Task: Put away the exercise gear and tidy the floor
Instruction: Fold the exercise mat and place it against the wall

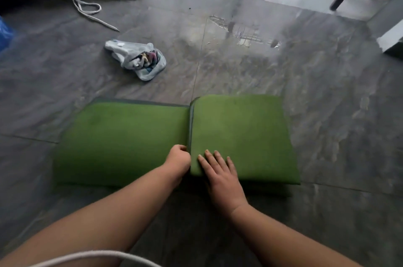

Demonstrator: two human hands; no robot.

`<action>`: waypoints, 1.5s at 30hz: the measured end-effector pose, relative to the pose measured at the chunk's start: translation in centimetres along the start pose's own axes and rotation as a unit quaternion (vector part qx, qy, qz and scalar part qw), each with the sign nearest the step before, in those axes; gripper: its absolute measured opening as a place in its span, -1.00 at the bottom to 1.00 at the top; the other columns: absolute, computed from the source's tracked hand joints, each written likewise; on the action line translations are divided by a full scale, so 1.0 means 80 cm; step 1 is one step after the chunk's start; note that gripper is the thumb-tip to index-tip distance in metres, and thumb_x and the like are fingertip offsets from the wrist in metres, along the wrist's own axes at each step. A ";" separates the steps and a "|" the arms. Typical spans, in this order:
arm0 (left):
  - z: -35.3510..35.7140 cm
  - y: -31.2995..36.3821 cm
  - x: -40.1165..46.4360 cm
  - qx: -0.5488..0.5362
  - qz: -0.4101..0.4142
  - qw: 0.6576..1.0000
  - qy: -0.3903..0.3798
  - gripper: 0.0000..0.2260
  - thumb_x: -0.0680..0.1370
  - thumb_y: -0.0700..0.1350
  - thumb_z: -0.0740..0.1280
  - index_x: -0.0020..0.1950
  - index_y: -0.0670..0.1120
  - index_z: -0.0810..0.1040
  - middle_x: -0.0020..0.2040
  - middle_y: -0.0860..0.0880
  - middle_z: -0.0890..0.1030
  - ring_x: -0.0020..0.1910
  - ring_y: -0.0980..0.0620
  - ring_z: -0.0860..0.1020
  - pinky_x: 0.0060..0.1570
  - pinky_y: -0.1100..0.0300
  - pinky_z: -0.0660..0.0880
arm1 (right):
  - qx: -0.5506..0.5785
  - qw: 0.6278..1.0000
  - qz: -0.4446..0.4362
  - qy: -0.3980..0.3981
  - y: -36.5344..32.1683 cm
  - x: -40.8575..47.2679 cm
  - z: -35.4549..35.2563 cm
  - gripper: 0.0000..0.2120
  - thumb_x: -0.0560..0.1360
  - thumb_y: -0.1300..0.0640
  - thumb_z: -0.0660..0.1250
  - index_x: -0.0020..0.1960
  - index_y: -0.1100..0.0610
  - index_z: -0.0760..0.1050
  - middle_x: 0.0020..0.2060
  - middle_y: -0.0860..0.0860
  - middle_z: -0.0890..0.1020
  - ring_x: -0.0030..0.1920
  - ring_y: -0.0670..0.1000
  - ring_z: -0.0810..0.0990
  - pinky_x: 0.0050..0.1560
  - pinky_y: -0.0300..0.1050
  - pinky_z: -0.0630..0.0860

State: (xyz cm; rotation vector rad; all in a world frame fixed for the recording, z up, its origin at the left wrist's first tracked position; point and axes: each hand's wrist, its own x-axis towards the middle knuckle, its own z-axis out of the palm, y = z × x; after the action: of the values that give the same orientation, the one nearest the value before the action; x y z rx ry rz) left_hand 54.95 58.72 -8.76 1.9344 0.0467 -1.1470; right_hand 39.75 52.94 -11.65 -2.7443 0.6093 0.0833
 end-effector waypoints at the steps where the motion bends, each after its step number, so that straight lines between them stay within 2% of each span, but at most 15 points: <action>1: 0.000 -0.004 0.007 0.010 0.000 1.000 -0.003 -0.70 0.53 -0.38 0.19 0.24 -0.26 0.49 0.12 -0.16 0.59 0.05 -0.13 0.55 0.04 0.11 0.51 | -0.011 1.000 0.006 -0.004 -0.002 0.001 0.007 -0.21 0.40 0.15 0.44 0.52 -0.06 0.16 0.49 0.01 0.35 0.48 0.16 0.33 0.43 0.11 0.01; 4: -0.001 -0.010 0.012 0.054 0.004 0.998 -0.007 -0.58 0.51 -0.32 0.22 0.37 -0.25 0.46 0.31 -0.21 0.55 0.26 -0.17 0.52 0.30 0.02 0.45 | -0.028 0.999 0.011 -0.022 -0.001 0.000 0.020 -0.25 0.43 0.16 0.40 0.53 -0.05 0.14 0.52 0.02 0.31 0.51 0.15 0.26 0.46 0.10 -0.07; 8: 0.002 -0.005 -0.013 0.156 0.071 0.985 0.014 -0.44 0.49 -0.25 0.22 0.51 -0.14 0.29 0.44 -0.19 0.41 0.43 -0.16 0.36 0.42 0.02 0.29 | 0.025 0.998 0.009 -0.062 -0.009 -0.007 0.020 -0.28 0.45 0.07 0.23 0.58 0.05 0.11 0.59 -0.01 0.09 0.59 0.04 -0.05 0.55 0.13 -0.15; 10: 0.010 -0.003 -0.017 0.194 0.106 0.975 0.017 -0.41 0.48 -0.24 0.23 0.53 -0.12 0.25 0.46 -0.19 0.38 0.44 -0.17 0.32 0.44 0.01 0.26 | 0.084 0.996 0.025 -0.012 -0.006 -0.007 0.009 -0.29 0.36 0.07 0.18 0.52 0.11 0.26 0.56 0.03 0.21 0.57 0.03 0.07 0.56 0.03 -0.10; 12: 0.018 0.003 -0.020 0.229 0.134 0.964 0.021 -0.40 0.49 -0.24 0.22 0.54 -0.12 0.22 0.48 -0.18 0.32 0.46 -0.17 0.27 0.46 0.01 0.21 | 0.141 0.986 0.041 0.081 0.008 -0.004 -0.007 -0.39 0.34 0.09 0.14 0.38 0.16 0.45 0.44 0.08 0.41 0.47 0.06 0.30 0.52 -0.05 0.12; 14: 0.026 0.016 -0.021 0.266 0.176 0.947 0.039 -0.38 0.49 -0.22 0.21 0.56 -0.13 0.17 0.52 -0.18 0.25 0.49 -0.17 0.19 0.49 -0.02 0.14 | 0.183 0.968 0.054 0.164 0.033 0.001 -0.030 -0.49 0.35 0.12 0.11 0.24 0.17 0.54 0.30 0.08 0.54 0.35 0.07 0.43 0.43 -0.04 0.31; 17: 0.045 0.037 -0.019 0.355 0.260 0.895 0.068 -0.36 0.51 -0.17 0.18 0.59 -0.07 0.09 0.59 -0.15 0.10 0.57 -0.14 0.02 0.54 -0.03 0.00 | 0.160 0.957 0.095 0.221 0.088 0.014 -0.068 -0.53 0.37 0.12 0.10 0.19 0.16 0.56 0.26 0.08 0.57 0.33 0.10 0.47 0.38 0.06 0.36; 20: 0.067 0.053 -0.010 0.452 0.340 0.822 0.072 -0.39 0.57 -0.06 0.14 0.60 0.07 0.02 0.63 -0.05 -0.03 0.59 -0.05 -0.11 0.55 -0.06 -0.08 | 0.100 0.966 0.167 0.169 0.153 0.035 -0.095 -0.47 0.46 0.06 0.09 0.42 0.06 0.42 0.48 0.05 0.37 0.51 0.10 0.24 0.51 0.19 0.09; 23: 0.086 0.047 0.013 0.549 0.325 0.768 0.063 -0.44 0.62 0.10 0.03 0.59 0.20 -0.12 0.62 0.02 -0.18 0.58 -0.04 -0.26 0.48 -0.30 -0.21 | 0.028 0.976 0.211 0.036 0.209 0.042 -0.100 -0.45 0.62 -0.05 0.07 0.58 -0.12 0.05 0.60 -0.04 0.02 0.58 0.09 -0.10 0.51 0.25 -0.14; 26: 0.096 0.024 0.032 0.594 0.256 0.761 0.043 -0.46 0.62 0.23 -0.10 0.57 0.23 -0.22 0.60 0.04 -0.27 0.56 -0.07 -0.33 0.43 -0.39 -0.22 | -0.023 0.974 0.215 -0.065 0.236 0.032 -0.080 -0.41 0.63 -0.18 -0.01 0.58 -0.18 -0.16 0.60 -0.08 -0.16 0.58 0.10 -0.22 0.53 0.24 -0.09; 29: 0.098 -0.001 0.038 0.603 0.235 0.761 0.043 -0.45 0.62 0.24 -0.11 0.56 0.24 -0.24 0.60 0.05 -0.30 0.55 -0.05 -0.35 0.45 -0.36 -0.18 | -0.016 0.974 0.207 -0.088 0.247 0.024 -0.056 -0.40 0.63 -0.18 -0.02 0.59 -0.15 -0.17 0.59 -0.09 -0.18 0.57 0.08 -0.25 0.54 0.21 -0.05; 34: 0.090 -0.016 0.029 0.537 0.240 0.805 0.074 -0.45 0.61 0.18 0.05 0.58 0.25 -0.07 0.61 0.10 -0.21 0.57 0.05 -0.26 0.44 -0.34 0.09 | 0.062 0.974 0.220 -0.005 0.251 0.015 -0.048 -0.40 0.58 -0.20 0.15 0.56 -0.22 0.03 0.59 -0.15 -0.06 0.57 -0.02 -0.18 0.44 0.21 0.21; 40: 0.075 -0.019 0.024 0.456 0.280 0.839 0.101 -0.49 0.56 0.07 0.24 0.51 0.09 0.30 0.62 0.00 0.00 0.57 -0.02 -0.01 0.42 -0.12 0.29 | 0.117 0.952 0.281 0.041 0.243 -0.008 -0.050 -0.41 0.57 -0.19 0.21 0.55 -0.24 0.08 0.60 0.03 -0.02 0.47 0.27 0.19 0.42 0.15 0.25; 43: 0.077 -0.015 0.018 0.459 0.307 0.826 0.117 -0.52 0.55 0.06 0.23 0.48 0.08 0.36 0.62 -0.04 0.01 0.54 -0.09 0.04 0.38 -0.16 0.33 | 0.106 0.951 0.278 0.081 0.236 -0.012 -0.059 -0.44 0.59 -0.12 0.19 0.56 -0.15 0.13 0.59 0.10 0.05 0.40 0.31 0.27 0.38 0.16 0.30; 45: 0.078 -0.023 0.011 0.497 0.299 0.807 0.110 -0.48 0.56 0.14 0.13 0.53 0.12 0.26 0.62 -0.03 -0.06 0.55 -0.10 0.00 0.35 -0.14 0.33 | 0.060 0.956 0.280 0.064 0.234 -0.020 -0.058 -0.43 0.61 -0.12 0.13 0.58 -0.13 0.07 0.59 0.12 0.02 0.44 0.29 0.21 0.39 0.18 0.26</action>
State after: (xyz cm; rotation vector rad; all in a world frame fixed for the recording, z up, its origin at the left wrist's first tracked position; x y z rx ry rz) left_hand 50.34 55.22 -11.88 2.6543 -1.1780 -0.4917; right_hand 30.36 36.01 -12.75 -2.3923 1.3653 -0.0006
